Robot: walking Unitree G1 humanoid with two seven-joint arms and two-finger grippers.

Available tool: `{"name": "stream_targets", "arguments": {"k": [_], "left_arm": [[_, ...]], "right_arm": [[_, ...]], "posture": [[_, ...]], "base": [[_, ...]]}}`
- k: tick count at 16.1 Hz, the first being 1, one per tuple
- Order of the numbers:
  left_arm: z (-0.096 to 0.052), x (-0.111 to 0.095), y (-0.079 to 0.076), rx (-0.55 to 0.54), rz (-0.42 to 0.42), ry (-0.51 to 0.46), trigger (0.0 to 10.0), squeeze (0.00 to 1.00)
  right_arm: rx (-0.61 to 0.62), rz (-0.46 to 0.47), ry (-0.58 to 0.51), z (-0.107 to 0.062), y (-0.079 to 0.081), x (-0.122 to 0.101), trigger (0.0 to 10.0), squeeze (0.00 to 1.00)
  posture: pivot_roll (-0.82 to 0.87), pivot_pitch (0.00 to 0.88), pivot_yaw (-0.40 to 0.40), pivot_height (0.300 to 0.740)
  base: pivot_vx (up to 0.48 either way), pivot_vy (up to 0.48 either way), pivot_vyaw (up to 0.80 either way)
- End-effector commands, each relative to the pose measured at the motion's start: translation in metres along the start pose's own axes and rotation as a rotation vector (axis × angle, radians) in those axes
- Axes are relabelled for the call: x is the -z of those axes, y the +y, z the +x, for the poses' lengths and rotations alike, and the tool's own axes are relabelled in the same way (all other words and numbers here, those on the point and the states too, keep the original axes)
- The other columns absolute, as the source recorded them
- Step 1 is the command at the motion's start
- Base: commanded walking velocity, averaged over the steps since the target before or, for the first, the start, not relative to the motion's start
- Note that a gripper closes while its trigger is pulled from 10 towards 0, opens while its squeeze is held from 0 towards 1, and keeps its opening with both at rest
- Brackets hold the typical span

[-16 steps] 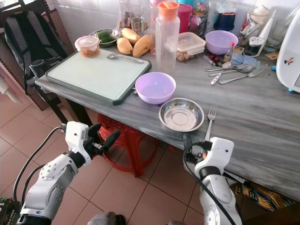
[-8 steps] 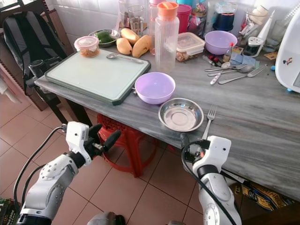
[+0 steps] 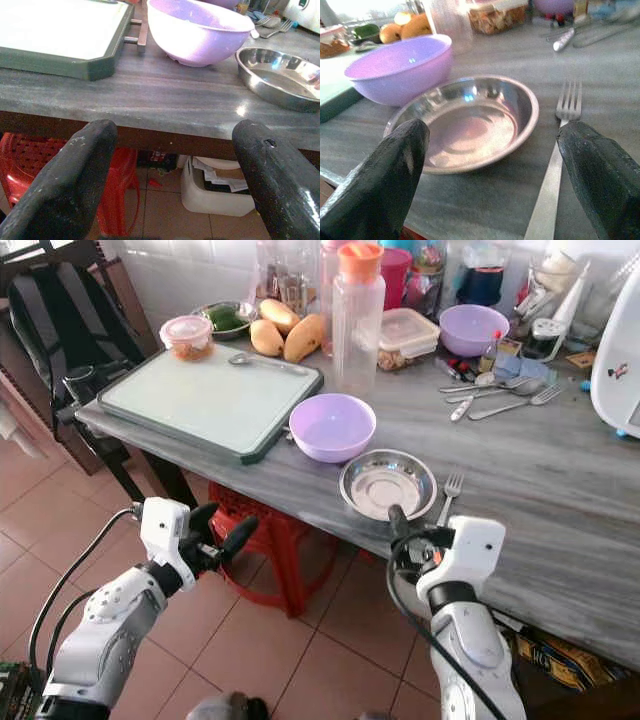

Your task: Setting the table

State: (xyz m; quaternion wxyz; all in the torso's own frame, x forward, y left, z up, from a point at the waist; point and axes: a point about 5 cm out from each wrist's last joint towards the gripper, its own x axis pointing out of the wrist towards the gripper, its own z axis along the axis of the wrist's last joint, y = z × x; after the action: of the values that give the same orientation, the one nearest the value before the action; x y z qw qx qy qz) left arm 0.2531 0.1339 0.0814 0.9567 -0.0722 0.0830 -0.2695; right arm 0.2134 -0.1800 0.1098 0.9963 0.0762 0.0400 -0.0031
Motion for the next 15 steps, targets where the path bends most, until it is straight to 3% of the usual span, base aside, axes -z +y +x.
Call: {"name": "stream_targets", "arguments": {"k": [1,4,6,8,10,15], "left_arm": [[0.002,-0.005,0.001,0.008,0.011,-0.011,10.0,0.0],[0.005,-0.007,0.006,-0.077,0.051,-0.026,10.0,0.0],[0.009,-0.013,0.012,-0.228,-0.003,-0.063,10.0,0.0],[0.009,-0.012,0.013,-0.268,-0.015,-0.069,10.0,0.0],[0.015,-0.004,0.013,-0.301,-0.097,-0.076,10.0,0.0],[0.031,-0.026,0.012,-0.319,-0.037,-0.168,10.0,0.0]], "right_arm": [[-0.02,-0.034,-0.035,-0.003,0.004,-0.007,10.0,0.0],[-0.021,-0.138,-0.099,0.0,0.008,-0.017,10.0,0.0],[0.106,-0.26,-0.127,0.001,-0.001,-0.015,10.0,0.0],[0.137,-0.282,-0.115,0.003,-0.002,-0.011,10.0,0.0],[0.148,-0.267,-0.117,0.013,0.007,-0.001,10.0,0.0],[0.154,-0.271,-0.212,0.029,0.009,-0.017,10.0,0.0]], "posture": [[-0.04,0.0,0.062,0.74],[-0.05,0.0,0.068,0.74],[-0.04,0.0,0.077,0.74],[-0.04,0.0,0.079,0.74],[-0.04,0.0,0.079,0.74],[-0.03,0.0,0.055,0.74]], "base": [[0.0,0.0,0.0],[0.0,0.0,0.0],[0.0,0.0,0.0],[0.0,0.0,0.0],[0.0,0.0,0.0],[0.0,0.0,0.0]]}}
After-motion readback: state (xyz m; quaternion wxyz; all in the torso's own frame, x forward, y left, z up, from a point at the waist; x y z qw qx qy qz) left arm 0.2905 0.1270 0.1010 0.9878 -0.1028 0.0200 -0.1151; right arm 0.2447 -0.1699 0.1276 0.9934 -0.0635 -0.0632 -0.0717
